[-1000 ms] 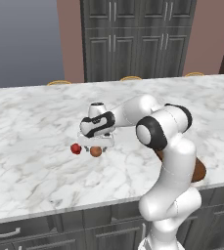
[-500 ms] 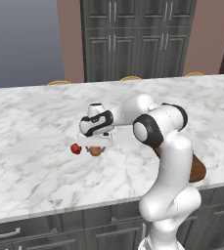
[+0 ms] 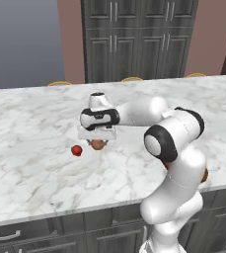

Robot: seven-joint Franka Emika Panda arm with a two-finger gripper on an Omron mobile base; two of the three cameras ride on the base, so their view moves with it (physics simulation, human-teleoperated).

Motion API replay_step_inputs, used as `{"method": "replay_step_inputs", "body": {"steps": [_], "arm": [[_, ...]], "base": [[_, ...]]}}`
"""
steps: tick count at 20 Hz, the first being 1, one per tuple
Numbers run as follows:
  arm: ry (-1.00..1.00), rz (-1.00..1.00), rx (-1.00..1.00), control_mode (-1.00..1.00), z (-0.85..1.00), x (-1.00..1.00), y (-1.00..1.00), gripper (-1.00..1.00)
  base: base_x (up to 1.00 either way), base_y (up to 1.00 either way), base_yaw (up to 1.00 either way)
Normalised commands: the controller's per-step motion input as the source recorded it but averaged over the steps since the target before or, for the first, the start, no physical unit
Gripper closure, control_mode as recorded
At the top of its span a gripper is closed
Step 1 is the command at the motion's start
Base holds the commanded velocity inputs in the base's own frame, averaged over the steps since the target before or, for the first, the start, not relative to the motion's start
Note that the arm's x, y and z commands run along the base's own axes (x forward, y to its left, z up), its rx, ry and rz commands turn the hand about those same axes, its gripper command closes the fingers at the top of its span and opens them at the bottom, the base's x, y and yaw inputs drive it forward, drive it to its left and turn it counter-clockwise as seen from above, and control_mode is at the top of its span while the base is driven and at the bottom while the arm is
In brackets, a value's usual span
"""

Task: Place the avocado, onion, tomato, and bell pepper on the cutting board.

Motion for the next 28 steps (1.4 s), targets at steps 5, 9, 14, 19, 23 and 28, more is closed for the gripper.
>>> {"method": "replay_step_inputs", "body": {"steps": [5, 9, 14, 19, 23, 28], "arm": [[-0.18, 0.0, 0.0, -1.0, 0.89, -0.46, -0.27, 1.0], [-0.2, 0.0, 0.0, -1.0, 0.75, -0.5, -0.39, 1.0], [-0.18, 0.0, 0.0, -1.0, 0.76, -0.45, -0.42, 1.0], [-0.15, 0.02, 0.0, -1.0, 0.76, -0.54, -0.55, 1.0], [-0.11, 0.02, 0.0, -1.0, 0.62, -0.63, -0.7, 1.0], [-0.04, 0.0, 0.0, -1.0, 0.44, -0.68, -0.82, 1.0]], "base": [[0.0, 0.0, 0.0], [0.0, 0.0, 0.0], [0.0, 0.0, 0.0], [0.0, 0.0, 0.0], [0.0, 0.0, 0.0], [0.0, 0.0, 0.0]]}}
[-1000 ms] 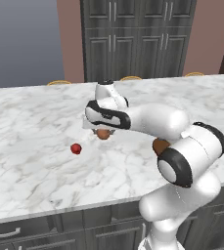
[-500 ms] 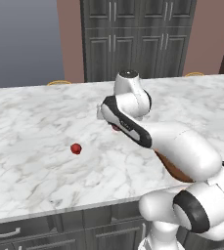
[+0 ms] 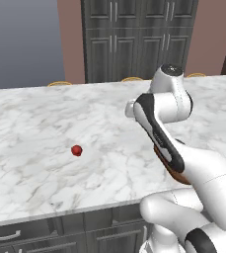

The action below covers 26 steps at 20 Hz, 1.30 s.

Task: Place the avocado, onion, tomato, and bell pepper on the cutting board.

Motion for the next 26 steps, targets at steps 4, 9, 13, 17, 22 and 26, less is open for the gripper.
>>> {"method": "replay_step_inputs", "body": {"steps": [4, 9, 13, 17, 22, 26], "arm": [[0.0, 0.0, 0.0, -1.0, 0.27, -0.62, -0.89, 1.0], [0.0, 0.0, 0.0, -1.0, 0.1, -0.5, -0.89, 1.0], [0.0, 0.0, 0.0, -1.0, 0.0, -0.28, -0.79, 1.0], [0.0, 0.0, 0.0, -1.0, 0.0, -0.12, -0.72, 1.0], [0.03, 0.0, 0.02, -1.0, 0.0, 0.0, -0.47, 1.0], [0.11, 0.0, 0.0, -1.0, -0.05, 0.0, -0.13, 1.0]], "base": [[0.0, 0.0, 0.0], [0.0, 0.0, 0.0], [0.0, 0.0, 0.0], [0.0, 0.0, 0.0], [0.0, 0.0, 0.0], [0.0, 0.0, 0.0]]}}
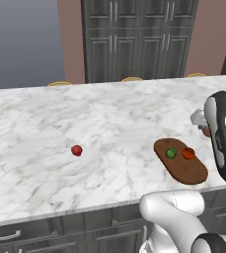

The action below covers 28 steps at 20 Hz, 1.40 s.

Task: Place the avocado, onion, tomato, and bell pepper on the cutting board.

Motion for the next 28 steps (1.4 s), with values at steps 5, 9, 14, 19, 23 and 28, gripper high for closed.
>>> {"method": "replay_step_inputs", "body": {"steps": [5, 9, 14, 19, 23, 28], "arm": [[0.2, 0.0, 0.0, -1.0, -0.29, 0.0, 0.0, 1.0], [0.13, 0.0, 0.0, -1.0, -0.4, 0.0, 0.0, 1.0], [0.02, 0.0, 0.0, -1.0, -0.43, 0.0, 0.0, 1.0], [0.0, 0.0, 0.0, -1.0, -0.38, 0.03, 0.0, 1.0], [0.0, 0.0, -0.02, -1.0, -0.45, 0.18, 0.0, 1.0], [0.0, 0.0, -0.02, -1.0, -0.35, 0.18, 0.0, 1.0]], "base": [[0.0, 0.0, 0.0], [0.0, 0.0, 0.0], [0.0, 0.0, 0.0], [0.0, 0.0, 0.0], [0.0, 0.0, 0.0], [0.0, 0.0, 0.0]]}}
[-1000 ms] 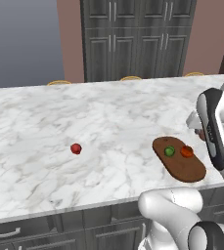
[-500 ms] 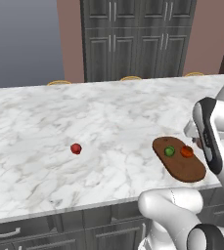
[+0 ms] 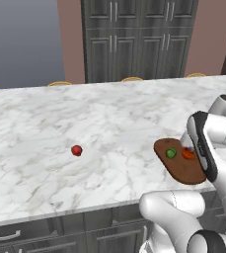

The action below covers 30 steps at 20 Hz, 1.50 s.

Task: Place the avocado, onion, tomato, and bell pepper on the cutting board.

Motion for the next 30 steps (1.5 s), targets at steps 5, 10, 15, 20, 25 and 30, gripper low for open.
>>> {"method": "replay_step_inputs", "body": {"steps": [5, 10, 15, 20, 25, 30], "arm": [[0.01, 0.0, -0.01, -1.0, -0.26, 0.04, 0.0, 1.0], [0.06, 0.0, -0.01, -1.0, -0.34, 0.06, 0.0, 1.0], [0.06, 0.0, -0.01, -1.0, -0.27, 0.17, 0.03, 1.0], [0.02, 0.0, 0.0, -1.0, -0.24, 0.23, 0.0, 1.0], [0.03, 0.0, 0.0, -1.0, -0.29, 0.22, 0.0, 1.0], [0.04, 0.0, 0.0, -1.0, -0.31, 0.22, 0.0, 1.0]], "base": [[0.0, 0.0, 0.0], [0.0, 0.0, 0.0], [0.0, 0.0, 0.0], [0.0, 0.0, 0.0], [0.0, 0.0, 0.0], [0.0, 0.0, 0.0]]}}
